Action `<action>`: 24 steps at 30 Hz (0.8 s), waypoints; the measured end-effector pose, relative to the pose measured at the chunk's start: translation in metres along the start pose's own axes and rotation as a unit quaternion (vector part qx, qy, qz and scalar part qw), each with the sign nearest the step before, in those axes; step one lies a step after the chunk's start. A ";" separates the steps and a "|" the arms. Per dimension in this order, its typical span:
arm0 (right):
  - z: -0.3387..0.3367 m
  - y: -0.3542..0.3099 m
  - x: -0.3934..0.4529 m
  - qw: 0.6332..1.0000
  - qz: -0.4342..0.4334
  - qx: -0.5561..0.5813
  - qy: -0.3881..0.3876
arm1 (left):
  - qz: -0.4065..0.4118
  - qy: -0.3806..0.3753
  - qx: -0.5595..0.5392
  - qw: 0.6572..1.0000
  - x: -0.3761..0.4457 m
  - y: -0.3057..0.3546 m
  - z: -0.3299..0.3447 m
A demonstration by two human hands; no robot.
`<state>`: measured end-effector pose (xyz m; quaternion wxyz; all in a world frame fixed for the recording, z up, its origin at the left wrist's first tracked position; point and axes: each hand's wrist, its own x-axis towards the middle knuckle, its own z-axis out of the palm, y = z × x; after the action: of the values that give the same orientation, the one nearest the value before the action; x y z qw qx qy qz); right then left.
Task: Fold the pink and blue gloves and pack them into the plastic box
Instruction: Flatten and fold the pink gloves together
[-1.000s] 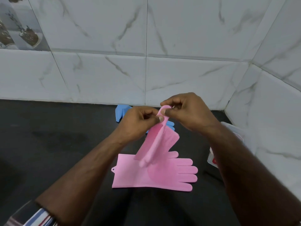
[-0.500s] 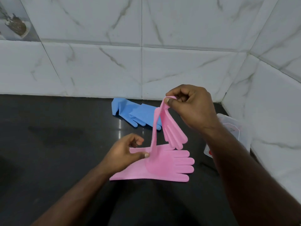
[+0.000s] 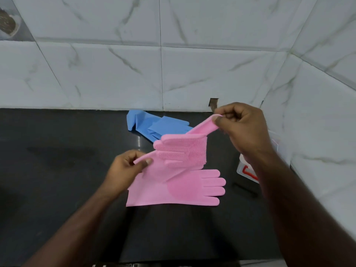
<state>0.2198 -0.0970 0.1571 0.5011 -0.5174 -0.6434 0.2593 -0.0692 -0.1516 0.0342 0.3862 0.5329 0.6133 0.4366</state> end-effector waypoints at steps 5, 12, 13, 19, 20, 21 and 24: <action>-0.014 0.037 -0.029 0.995 0.083 0.053 -0.027 | -0.048 -0.025 -0.119 0.991 -0.004 0.007 -0.019; -0.025 0.066 -0.050 0.985 0.138 0.077 -0.072 | -0.112 -0.082 -0.135 0.981 -0.003 0.011 -0.019; -0.026 0.070 -0.049 0.983 0.150 0.077 -0.075 | -0.129 -0.091 -0.136 0.978 0.000 0.010 -0.018; 0.002 0.100 -0.035 0.964 0.211 -0.094 -0.131 | -0.203 -0.028 -0.046 0.978 0.031 -0.014 -0.006; 0.007 0.105 -0.036 0.956 0.205 -0.151 -0.147 | -0.201 -0.008 -0.012 0.980 0.035 -0.022 -0.005; 0.011 0.110 -0.039 0.949 0.198 -0.188 -0.156 | -0.197 0.005 0.023 0.980 0.036 -0.030 -0.004; 0.017 0.126 -0.054 0.931 0.206 -0.238 -0.186 | -0.184 0.030 0.081 0.979 0.030 -0.050 -0.003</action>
<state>0.2536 -0.1020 0.0236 0.1705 -0.6853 -0.6471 0.2873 -0.0915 -0.1251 -0.0120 0.3970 0.4275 0.7453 0.3228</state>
